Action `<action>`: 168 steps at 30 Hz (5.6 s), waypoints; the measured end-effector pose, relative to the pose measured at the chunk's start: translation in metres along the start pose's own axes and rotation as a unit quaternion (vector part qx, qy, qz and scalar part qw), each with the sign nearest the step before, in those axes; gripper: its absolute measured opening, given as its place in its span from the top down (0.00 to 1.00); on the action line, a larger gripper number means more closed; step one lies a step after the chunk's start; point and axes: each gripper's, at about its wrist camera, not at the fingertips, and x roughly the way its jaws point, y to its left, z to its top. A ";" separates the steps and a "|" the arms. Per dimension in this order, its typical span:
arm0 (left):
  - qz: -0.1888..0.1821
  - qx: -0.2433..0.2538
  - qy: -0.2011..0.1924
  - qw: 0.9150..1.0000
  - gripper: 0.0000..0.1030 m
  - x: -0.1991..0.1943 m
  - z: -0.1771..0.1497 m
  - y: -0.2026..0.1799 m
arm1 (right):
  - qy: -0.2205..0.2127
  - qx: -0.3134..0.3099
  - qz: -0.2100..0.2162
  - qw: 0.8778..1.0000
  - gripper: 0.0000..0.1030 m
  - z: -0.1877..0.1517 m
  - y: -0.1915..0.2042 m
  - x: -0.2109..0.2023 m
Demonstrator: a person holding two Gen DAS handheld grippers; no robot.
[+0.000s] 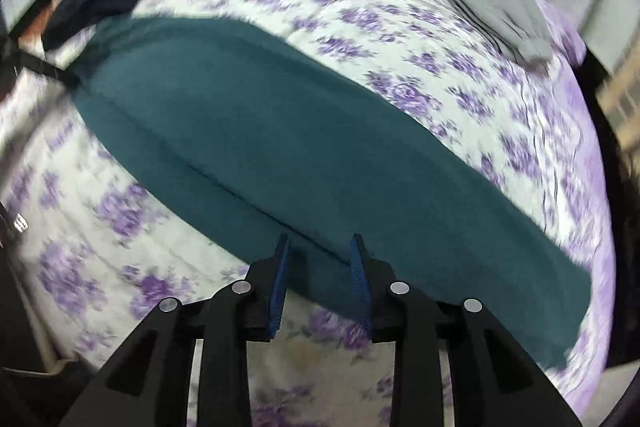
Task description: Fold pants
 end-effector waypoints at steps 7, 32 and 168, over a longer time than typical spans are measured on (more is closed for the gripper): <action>0.003 0.000 0.005 1.000 0.15 0.004 -0.006 -0.001 | -0.001 0.041 0.030 0.999 0.97 0.006 -0.017 0.005; -0.003 -0.049 0.011 0.999 0.15 -0.008 -0.009 0.028 | -0.069 0.099 0.152 0.981 0.59 0.060 0.011 -0.018; -0.038 -0.088 -0.005 0.995 0.45 0.005 0.013 0.018 | -0.007 0.119 0.193 0.974 0.92 0.215 0.044 0.084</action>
